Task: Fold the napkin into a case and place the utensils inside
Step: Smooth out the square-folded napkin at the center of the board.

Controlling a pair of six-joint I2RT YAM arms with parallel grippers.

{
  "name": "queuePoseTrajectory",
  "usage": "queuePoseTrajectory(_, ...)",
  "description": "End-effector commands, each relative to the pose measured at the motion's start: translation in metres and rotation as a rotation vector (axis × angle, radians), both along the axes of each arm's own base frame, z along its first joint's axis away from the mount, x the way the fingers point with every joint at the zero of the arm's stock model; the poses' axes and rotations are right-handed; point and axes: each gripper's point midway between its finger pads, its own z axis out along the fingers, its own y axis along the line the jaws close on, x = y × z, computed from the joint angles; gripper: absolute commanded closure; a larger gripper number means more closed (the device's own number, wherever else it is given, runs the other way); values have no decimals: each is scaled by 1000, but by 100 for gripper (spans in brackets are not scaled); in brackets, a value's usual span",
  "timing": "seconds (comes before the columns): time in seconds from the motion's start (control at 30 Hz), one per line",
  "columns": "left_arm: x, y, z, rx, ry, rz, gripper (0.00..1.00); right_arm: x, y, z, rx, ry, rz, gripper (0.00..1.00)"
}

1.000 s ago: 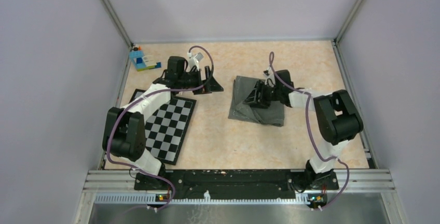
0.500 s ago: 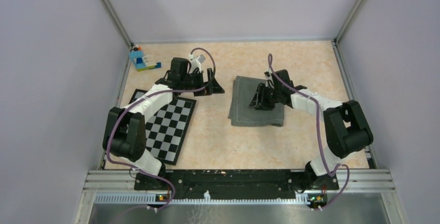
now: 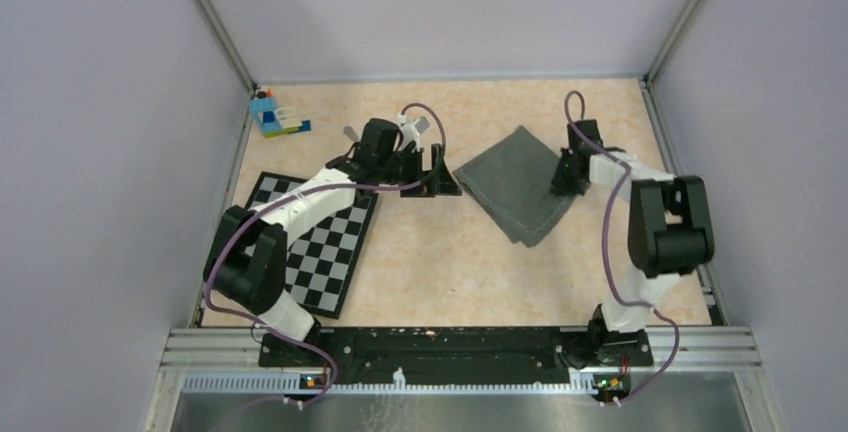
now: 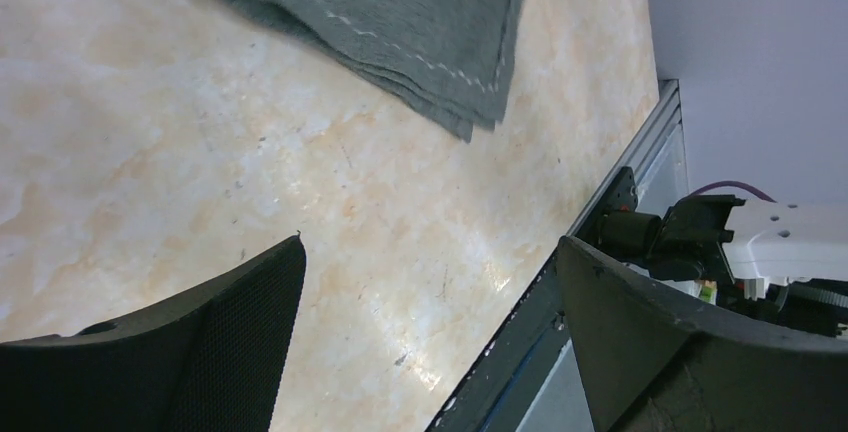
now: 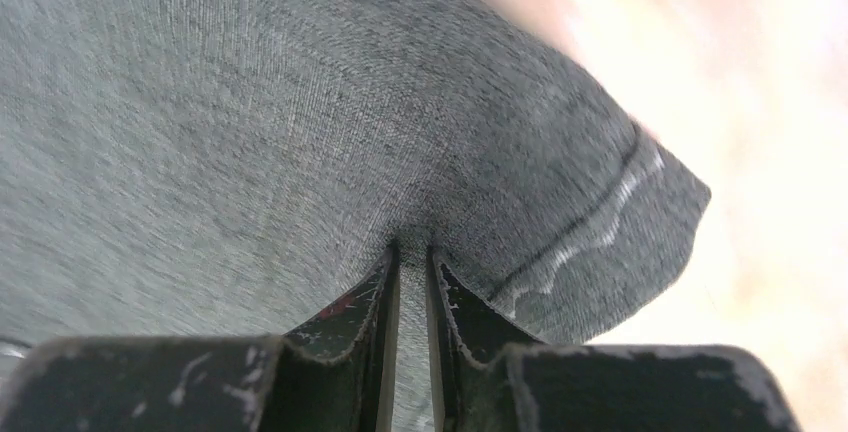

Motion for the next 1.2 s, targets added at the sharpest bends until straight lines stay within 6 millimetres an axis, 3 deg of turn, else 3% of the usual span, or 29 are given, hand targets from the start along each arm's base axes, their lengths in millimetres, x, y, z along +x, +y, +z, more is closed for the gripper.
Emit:
queuePoseTrajectory(0.0, 16, -24, 24, -39, -87, 4, 1, 88, 52, 16, 46, -142, 309, 85)
queuePoseTrajectory(0.03, 20, -26, 22, -30, -92, 8, 1, 93, 77, 35, 101, -184, 383, 83)
queuePoseTrajectory(0.1, 34, -26, 16, 6, -107, 30, 1, 90, 102, 70, 212, -254, 443, 74)
queuePoseTrajectory(0.17, 51, -32, 10, 48, -127, 32, 4, 78, 97, 87, 218, -278, 432, 64)
queuePoseTrajectory(0.3, 87, -38, -17, 138, -150, 49, 10, 56, 95, 81, 250, -263, 440, 56)
queuePoseTrajectory(0.4, 113, -41, -33, 217, -160, 63, 11, 43, 124, 73, 438, -251, 490, 56)
queuePoseTrajectory(0.5, 127, -45, -49, 261, -137, 55, 7, 39, 139, 60, 546, -217, 493, 62)
queuePoseTrajectory(0.67, 134, -41, -79, 310, -93, 89, 1, 40, 133, 38, 505, -166, 468, 63)
queuePoseTrajectory(0.9, 106, -38, -112, 288, 38, 104, 1, 25, 112, 0, 417, -45, 347, 65)
queuePoseTrajectory(1.0, 75, -41, -124, 254, 104, 93, 1, 11, 105, -10, 391, -22, 313, 66)
queuePoseTrajectory(1.13, 20, -45, -126, 229, 157, 82, 1, -17, 99, -10, 375, -3, 328, 66)
queuePoseTrajectory(1.17, 10, -47, -113, 200, 147, 85, 1, -25, 97, -7, 372, -3, 340, 66)
